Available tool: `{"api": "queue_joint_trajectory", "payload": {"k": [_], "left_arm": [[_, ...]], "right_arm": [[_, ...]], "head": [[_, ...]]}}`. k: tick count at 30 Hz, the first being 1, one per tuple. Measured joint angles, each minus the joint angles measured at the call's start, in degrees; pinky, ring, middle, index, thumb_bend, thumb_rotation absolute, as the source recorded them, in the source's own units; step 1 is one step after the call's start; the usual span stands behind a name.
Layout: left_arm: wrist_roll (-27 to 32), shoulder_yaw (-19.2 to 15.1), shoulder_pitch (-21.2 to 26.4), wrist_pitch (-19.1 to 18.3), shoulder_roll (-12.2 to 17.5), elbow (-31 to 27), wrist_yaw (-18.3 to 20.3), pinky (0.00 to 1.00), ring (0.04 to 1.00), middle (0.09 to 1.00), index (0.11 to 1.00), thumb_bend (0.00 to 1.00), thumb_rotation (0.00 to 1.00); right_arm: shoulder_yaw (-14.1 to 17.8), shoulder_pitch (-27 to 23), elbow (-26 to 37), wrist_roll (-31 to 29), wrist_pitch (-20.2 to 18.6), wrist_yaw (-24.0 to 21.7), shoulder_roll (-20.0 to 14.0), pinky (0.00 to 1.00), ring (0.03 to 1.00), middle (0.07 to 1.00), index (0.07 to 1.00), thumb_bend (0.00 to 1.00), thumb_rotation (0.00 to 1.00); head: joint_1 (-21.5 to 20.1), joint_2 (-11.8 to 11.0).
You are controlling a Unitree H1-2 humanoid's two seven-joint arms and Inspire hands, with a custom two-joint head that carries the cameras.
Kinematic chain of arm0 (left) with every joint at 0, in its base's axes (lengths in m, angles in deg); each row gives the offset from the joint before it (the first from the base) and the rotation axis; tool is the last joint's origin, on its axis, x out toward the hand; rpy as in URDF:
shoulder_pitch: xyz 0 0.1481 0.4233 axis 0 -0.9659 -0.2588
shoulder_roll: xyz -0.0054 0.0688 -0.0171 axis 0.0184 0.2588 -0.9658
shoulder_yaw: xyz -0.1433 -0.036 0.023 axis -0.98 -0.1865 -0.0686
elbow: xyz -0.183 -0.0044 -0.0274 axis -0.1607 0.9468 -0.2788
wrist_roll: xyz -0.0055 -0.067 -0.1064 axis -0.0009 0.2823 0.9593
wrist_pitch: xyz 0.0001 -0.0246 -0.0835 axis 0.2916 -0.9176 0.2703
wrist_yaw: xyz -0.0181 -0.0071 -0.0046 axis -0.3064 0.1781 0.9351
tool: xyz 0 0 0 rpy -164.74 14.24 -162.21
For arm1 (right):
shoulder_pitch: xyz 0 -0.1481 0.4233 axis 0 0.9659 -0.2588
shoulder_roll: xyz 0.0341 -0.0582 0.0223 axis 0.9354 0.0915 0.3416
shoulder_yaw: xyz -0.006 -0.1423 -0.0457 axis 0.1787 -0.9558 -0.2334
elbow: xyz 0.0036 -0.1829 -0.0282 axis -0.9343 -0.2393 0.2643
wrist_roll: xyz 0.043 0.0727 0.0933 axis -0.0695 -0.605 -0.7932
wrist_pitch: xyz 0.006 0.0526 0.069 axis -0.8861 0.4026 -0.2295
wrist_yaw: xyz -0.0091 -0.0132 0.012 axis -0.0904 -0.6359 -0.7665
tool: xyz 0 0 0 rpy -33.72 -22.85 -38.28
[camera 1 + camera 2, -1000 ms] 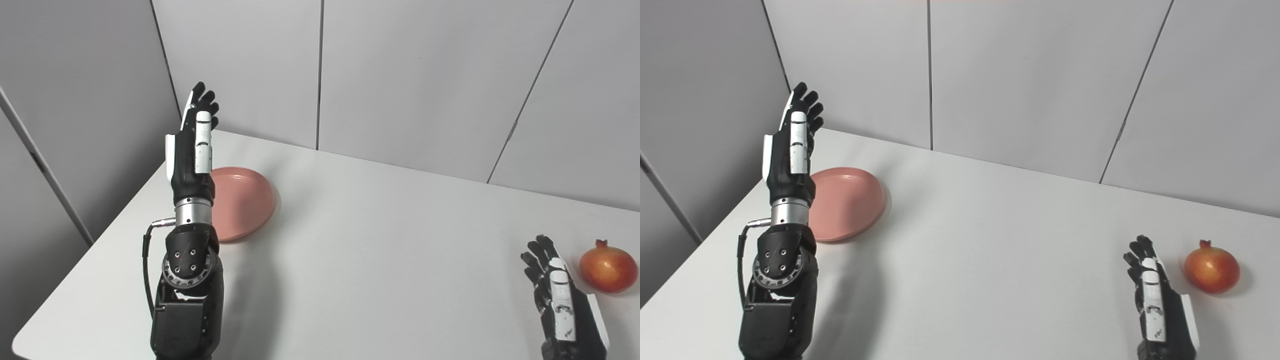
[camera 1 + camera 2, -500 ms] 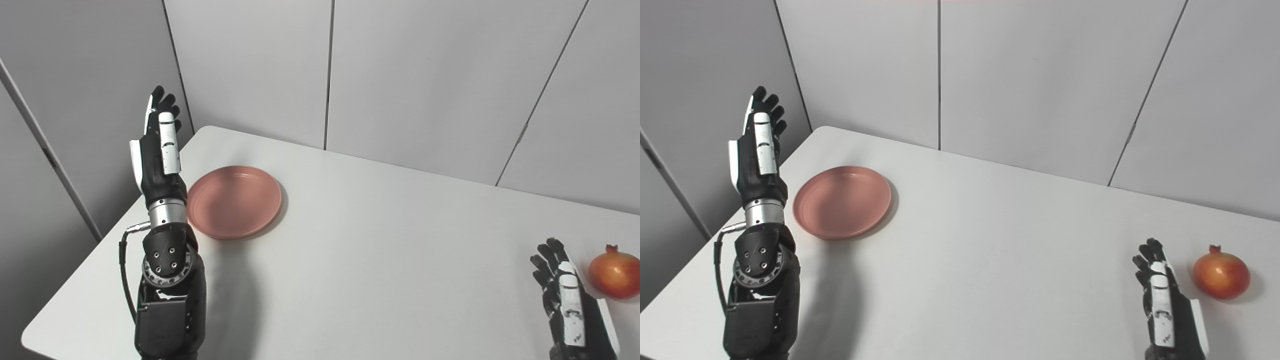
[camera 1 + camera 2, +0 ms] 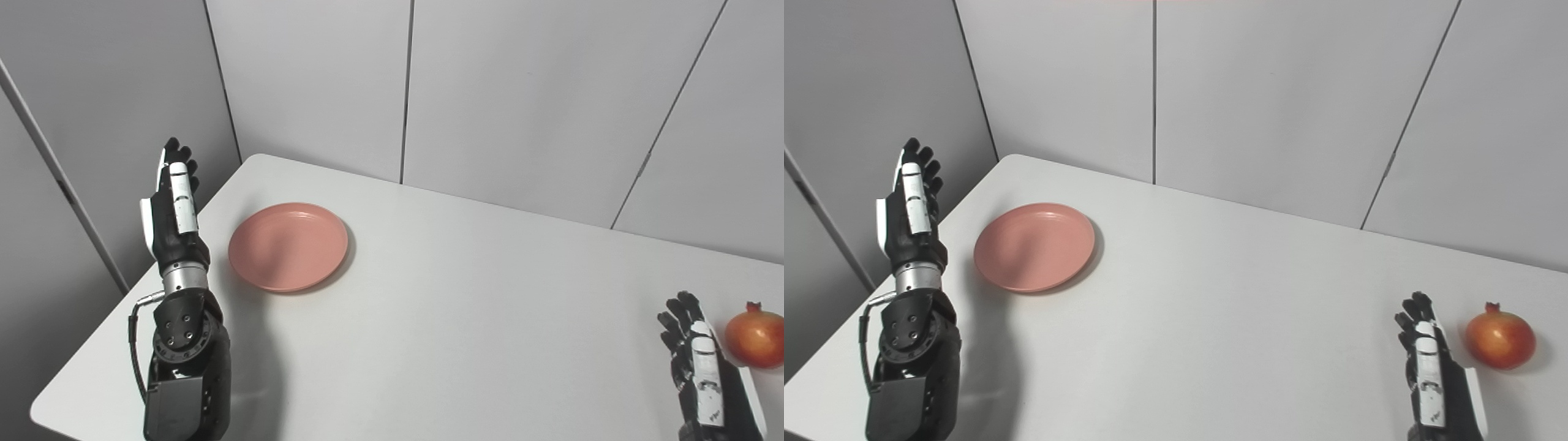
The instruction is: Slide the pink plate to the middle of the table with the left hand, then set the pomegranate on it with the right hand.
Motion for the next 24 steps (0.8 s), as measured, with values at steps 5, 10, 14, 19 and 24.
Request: {"api": "queue_joint_trajectory", "payload": {"k": [5, 10, 14, 19, 24], "left_arm": [[2.77, -0.58, -0.22, 0.24, 0.5, 1.44, 0.66, 0.98, 0.942, 0.939, 0.904, 0.4, 1.0], [6.14, -0.94, -0.2, 0.4, 0.64, 4.36, 1.69, 0.97, 0.944, 0.94, 0.916, 0.37, 1.0], [7.55, -0.96, -0.2, 0.7, 0.77, 7.49, 2.13, 0.96, 0.943, 0.94, 0.918, 0.36, 1.0], [9.78, -1.28, -0.1, 1.72, 1.09, 10.58, 2.41, 0.93, 0.937, 0.939, 0.917, 0.35, 1.0], [10.97, -1.26, -0.04, 2.21, 1.97, 13.1, 3.1, 0.9, 0.907, 0.911, 0.888, 0.37, 1.0]], "right_arm": [[0.02, -0.02, 0.0, -0.05, 0.0, 0.0, 0.0, 0.99, 0.943, 0.947, 0.945, 0.13, 1.0], [0.03, -0.03, 0.0, -0.15, 0.0, -0.03, -0.03, 0.99, 0.944, 0.949, 0.946, 0.13, 1.0], [0.03, 0.0, 0.07, -0.2, 0.0, -0.03, -0.04, 0.98, 0.938, 0.944, 0.941, 0.14, 1.0], [0.03, -0.01, 0.36, -0.03, -0.08, -0.02, -0.03, 0.99, 0.943, 0.947, 0.945, 0.13, 1.0], [0.04, 0.0, 1.11, -0.3, -0.51, -0.02, -0.02, 1.0, 0.947, 0.95, 0.95, 0.13, 1.0]], "head": [[0.09, 0.0], [0.09, -0.09], [0.09, -0.09], [0.18, 0.0], [0.18, 0.09]]}}
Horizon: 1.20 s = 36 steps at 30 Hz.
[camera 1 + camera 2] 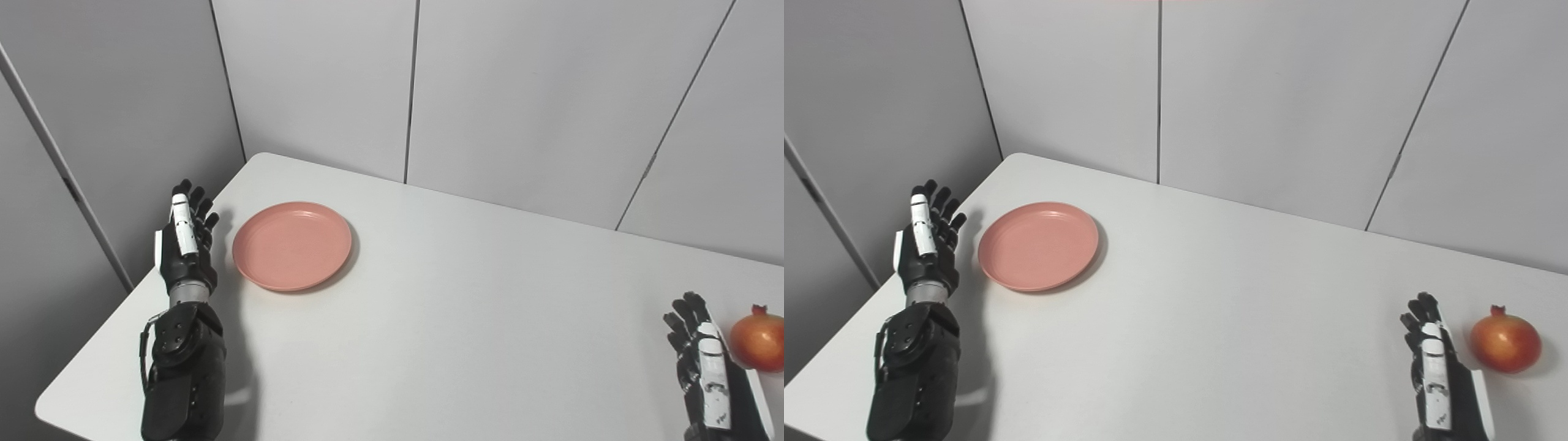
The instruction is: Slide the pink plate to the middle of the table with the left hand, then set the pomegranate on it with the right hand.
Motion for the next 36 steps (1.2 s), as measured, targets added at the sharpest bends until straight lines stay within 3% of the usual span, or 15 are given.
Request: {"api": "queue_joint_trajectory", "payload": {"k": [22, 27, 33, 36], "left_arm": [[1.3, 0.41, 2.16, 2.86, 2.31, 8.81, 1.22, 0.9, 0.917, 0.911, 0.897, 0.36, 1.0], [1.06, 1.34, 2.59, 3.53, 2.43, 9.71, 1.22, 0.89, 0.902, 0.897, 0.877, 0.36, 1.0], [0.81, 3.18, 3.85, 6.05, 2.75, 13.46, 1.86, 0.87, 0.887, 0.893, 0.876, 0.39, 0.92], [0.56, 4.07, 3.9, 6.09, 2.98, 13.83, 2.71, 0.87, 0.889, 0.9, 0.887, 0.39, 0.96]], "right_arm": [[-0.01, -0.02, 0.33, 0.04, -0.11, 0.0, 0.01, 0.99, 0.942, 0.947, 0.944, 0.13, 1.0], [-0.04, -0.02, 0.33, 0.17, -0.11, 0.0, 0.0, 0.99, 0.941, 0.945, 0.942, 0.12, 1.0], [-0.08, -0.02, 0.35, 0.32, -0.11, 0.0, 0.02, 0.98, 0.94, 0.945, 0.942, 0.13, 1.0], [-0.11, -0.01, 0.41, 0.32, -0.12, 0.0, 0.03, 0.98, 0.942, 0.947, 0.946, 0.13, 1.0]], "head": [[-0.09, -0.09], [-0.26, -0.17], [-0.61, -0.09], [-0.7, -0.09]]}}
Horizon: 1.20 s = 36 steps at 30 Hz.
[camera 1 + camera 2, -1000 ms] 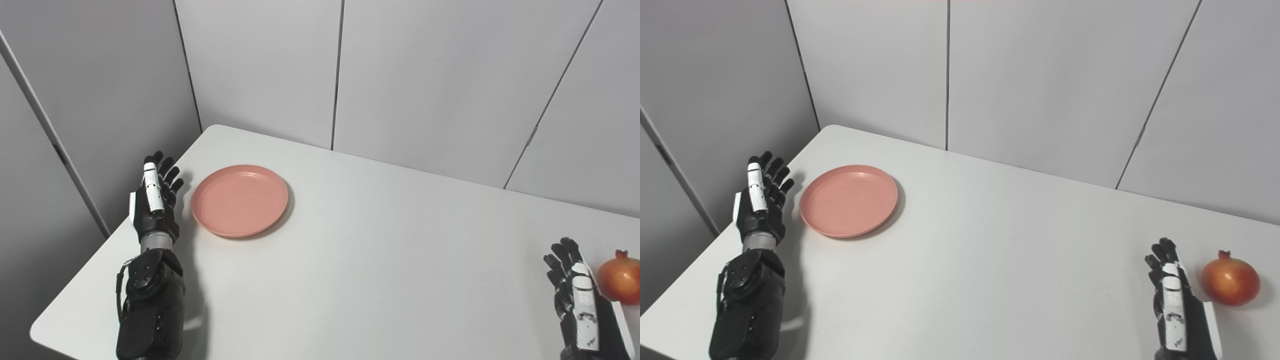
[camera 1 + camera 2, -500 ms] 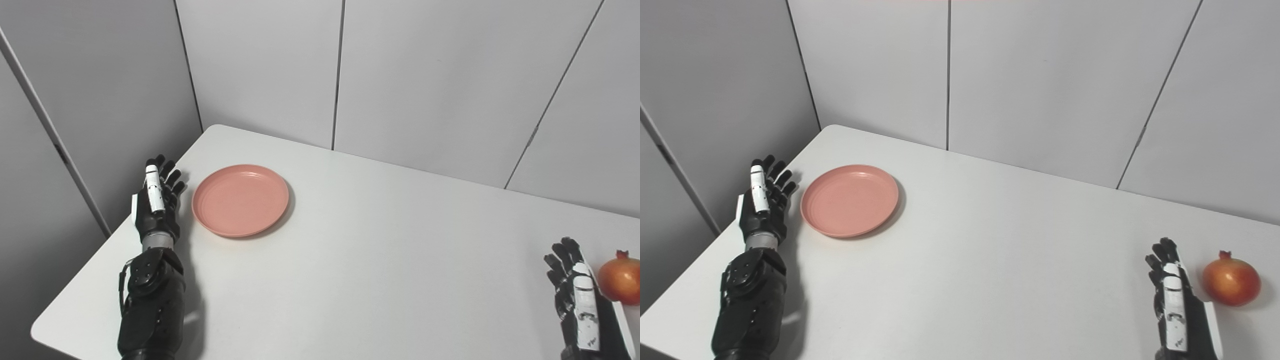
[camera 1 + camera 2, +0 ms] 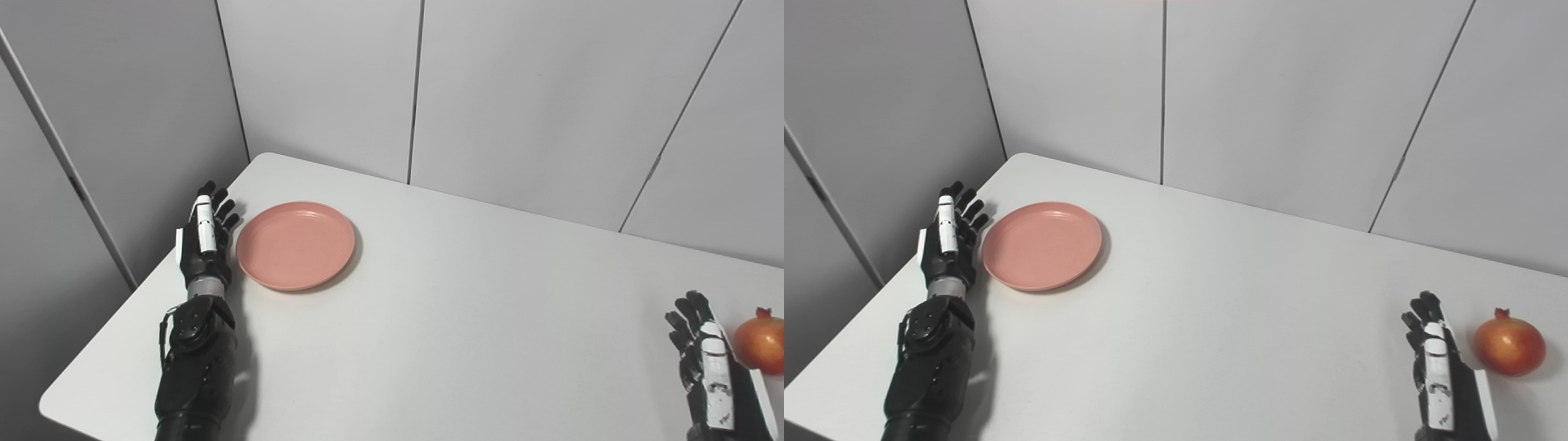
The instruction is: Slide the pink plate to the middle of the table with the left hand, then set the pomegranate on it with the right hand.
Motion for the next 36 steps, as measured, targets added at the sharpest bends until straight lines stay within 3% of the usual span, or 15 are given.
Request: {"api": "queue_joint_trajectory", "payload": {"k": [11, 19, 25, 34, 36], "left_arm": [[0.8, 2.94, 0.13, -0.73, -0.42, -0.34, 2.7, 0.95, 0.928, 0.923, 0.915, 0.36, 1.0], [0.69, 4.69, 0.88, -1.39, -0.67, 0.11, 3.47, 0.9, 0.885, 0.88, 0.864, 0.38, 1.0], [0.87, 6.16, 0.92, -2.24, -0.83, -0.09, 6.5, 0.9, 0.88, 0.882, 0.867, 0.39, 1.0], [0.5, 10.08, 0.17, -7.58, -3.76, -5.49, 6.78, 0.9, 0.882, 0.883, 0.861, 0.41, 0.95], [0.41, 10.95, 0.11, -9.11, -4.6, -6.67, 6.79, 0.89, 0.877, 0.877, 0.856, 0.4, 0.99]], "right_arm": [[-0.11, 0.0, 0.06, 0.22, 0.0, 0.01, 0.13, 0.97, 0.931, 0.936, 0.935, 0.14, 1.0], [-0.25, 0.01, 0.07, 0.52, 0.0, 0.01, 0.19, 0.97, 0.931, 0.938, 0.937, 0.15, 1.0], [-0.26, 0.02, 0.07, 0.52, 0.01, 0.01, 0.46, 0.98, 0.93, 0.937, 0.933, 0.15, 1.0], [-0.51, 0.04, 0.03, 0.64, 0.04, 0.02, 0.64, 0.96, 0.926, 0.936, 0.931, 0.16, 1.0], [-0.52, 0.04, -0.02, 0.67, 0.07, 0.02, 0.67, 0.96, 0.919, 0.929, 0.923, 0.17, 1.0]], "head": [[-0.62, 0.35], [-1.23, 0.53], [-2.2, 0.88], [-3.43, 1.49], [-3.78, 1.58]]}}
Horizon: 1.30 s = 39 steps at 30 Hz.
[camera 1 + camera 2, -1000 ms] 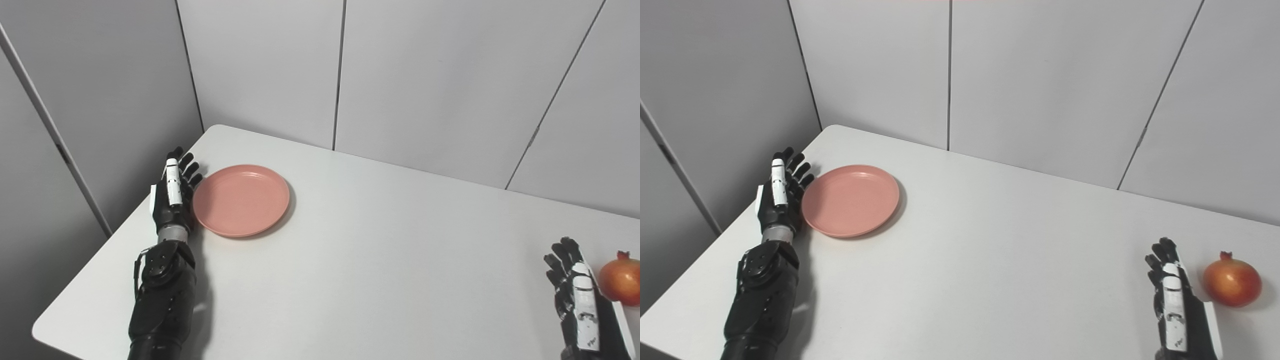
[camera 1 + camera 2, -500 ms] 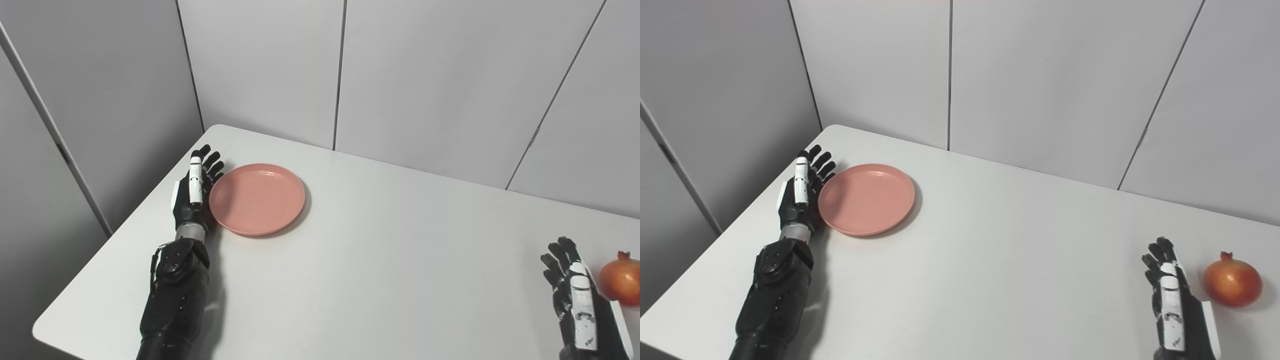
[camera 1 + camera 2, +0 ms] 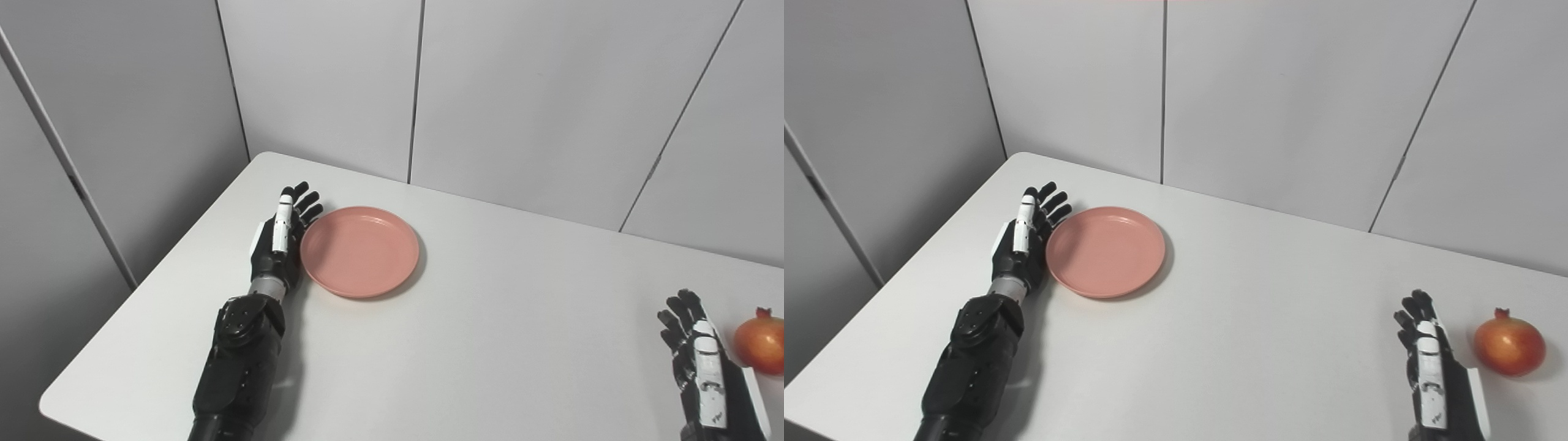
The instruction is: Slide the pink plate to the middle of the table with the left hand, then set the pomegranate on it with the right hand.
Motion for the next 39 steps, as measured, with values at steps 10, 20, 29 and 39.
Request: {"api": "queue_joint_trajectory", "payload": {"k": [10, 20, 29, 39], "left_arm": [[-2.42, 3.71, -0.04, -2.34, -1.96, -1.97, 0.54, 0.88, 0.88, 0.884, 0.865, 0.37, 1.0], [-4.14, 7.29, -0.67, -4.67, -3.14, -4.32, 1.18, 0.89, 0.884, 0.892, 0.869, 0.44, 0.98], [-5.78, 10.76, -0.54, -4.4, -4.23, -3.67, 3.47, 0.88, 0.884, 0.893, 0.874, 0.38, 1.0], [-7.26, 13.17, 0.34, -4.67, -6.34, -2.95, 4.27, 0.87, 0.88, 0.889, 0.879, 0.4, 1.0]], "right_arm": [[-0.21, -0.02, -1.02, 0.7, 0.23, 0.07, 0.49, 0.94, 0.912, 0.924, 0.921, 0.18, 1.0], [-0.46, -0.03, -1.63, 1.55, 0.3, 0.26, 0.87, 0.92, 0.906, 0.918, 0.908, 0.22, 1.0], [-0.53, -0.15, -1.9, 1.43, 0.31, 0.27, 1.71, 0.92, 0.899, 0.914, 0.907, 0.24, 1.0], [-1.16, -0.19, -1.97, 3.07, 0.31, 0.53, 2.1, 0.9, 0.892, 0.909, 0.903, 0.25, 1.0]], "head": [[-1.41, 0.44], [-3.08, 1.06], [-5.36, 2.11], [-8.09, 3.34]]}}
